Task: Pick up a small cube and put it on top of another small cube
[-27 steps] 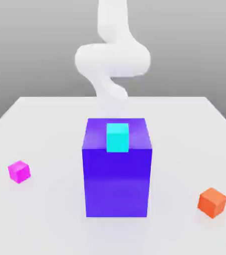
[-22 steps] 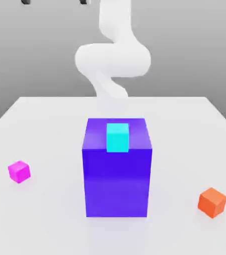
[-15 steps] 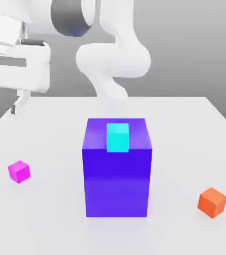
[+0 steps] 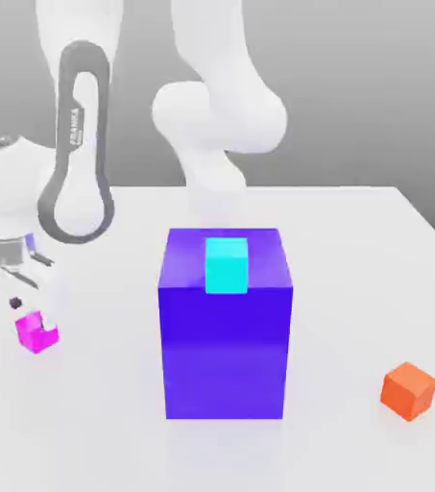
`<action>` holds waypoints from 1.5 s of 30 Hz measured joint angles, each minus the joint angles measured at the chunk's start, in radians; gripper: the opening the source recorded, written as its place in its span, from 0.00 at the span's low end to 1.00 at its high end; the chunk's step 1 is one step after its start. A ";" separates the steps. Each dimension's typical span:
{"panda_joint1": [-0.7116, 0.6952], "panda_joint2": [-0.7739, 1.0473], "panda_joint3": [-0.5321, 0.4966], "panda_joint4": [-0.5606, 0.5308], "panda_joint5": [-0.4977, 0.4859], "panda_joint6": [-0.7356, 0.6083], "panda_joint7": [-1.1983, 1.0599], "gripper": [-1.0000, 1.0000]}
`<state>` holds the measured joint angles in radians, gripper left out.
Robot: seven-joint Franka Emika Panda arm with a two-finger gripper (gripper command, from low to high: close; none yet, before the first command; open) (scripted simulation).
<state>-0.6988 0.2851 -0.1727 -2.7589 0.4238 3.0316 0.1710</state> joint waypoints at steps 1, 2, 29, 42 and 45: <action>-0.030 0.019 0.033 0.005 0.015 0.016 -0.012 0.00; -0.030 0.019 0.033 0.005 0.015 0.016 -0.012 0.00; 0.362 0.040 0.111 0.323 -0.283 -0.392 0.373 0.00; 0.746 0.152 0.325 0.559 -0.381 -0.534 0.569 0.00; 0.848 0.134 0.361 0.584 -0.432 -0.547 0.627 0.00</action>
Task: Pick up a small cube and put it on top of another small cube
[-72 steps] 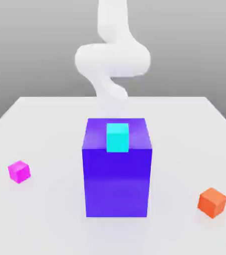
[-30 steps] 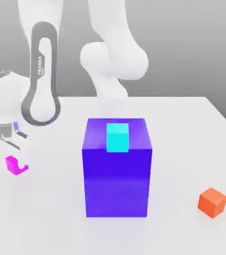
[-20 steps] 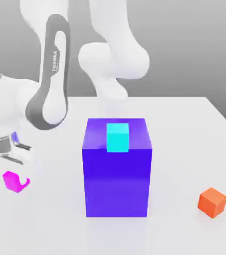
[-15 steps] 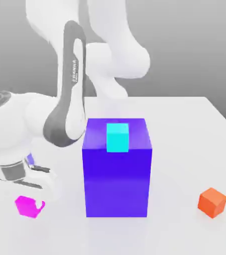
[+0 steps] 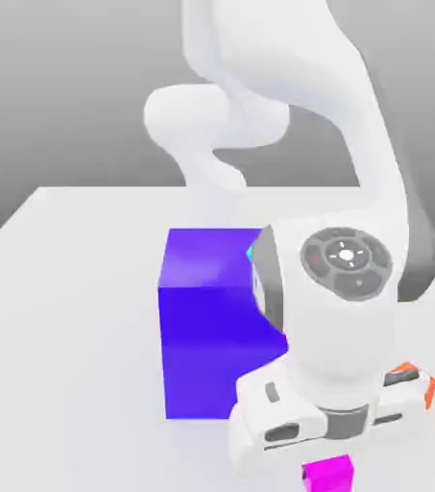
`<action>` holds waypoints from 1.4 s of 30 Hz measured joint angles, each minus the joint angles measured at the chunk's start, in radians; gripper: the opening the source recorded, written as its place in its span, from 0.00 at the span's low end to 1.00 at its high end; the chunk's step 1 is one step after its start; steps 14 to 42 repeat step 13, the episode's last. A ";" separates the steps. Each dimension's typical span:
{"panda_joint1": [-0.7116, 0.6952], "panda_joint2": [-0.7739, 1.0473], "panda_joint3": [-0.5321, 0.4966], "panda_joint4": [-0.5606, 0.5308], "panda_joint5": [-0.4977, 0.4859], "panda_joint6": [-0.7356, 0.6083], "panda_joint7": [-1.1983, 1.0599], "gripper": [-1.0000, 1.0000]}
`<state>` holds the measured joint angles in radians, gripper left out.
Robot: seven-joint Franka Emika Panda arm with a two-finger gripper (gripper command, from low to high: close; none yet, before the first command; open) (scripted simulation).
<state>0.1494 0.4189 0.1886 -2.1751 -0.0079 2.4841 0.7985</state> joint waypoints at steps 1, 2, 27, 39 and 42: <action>0.038 -0.007 0.008 0.008 -0.016 -0.003 0.019 0.00; 0.073 -0.015 0.020 0.016 -0.035 -0.007 0.041 0.00; 0.266 0.070 0.036 0.065 -0.186 0.096 0.184 1.00; 0.266 0.070 0.036 0.065 -0.186 0.096 0.184 1.00; 0.266 0.070 0.036 0.065 -0.186 0.096 0.184 1.00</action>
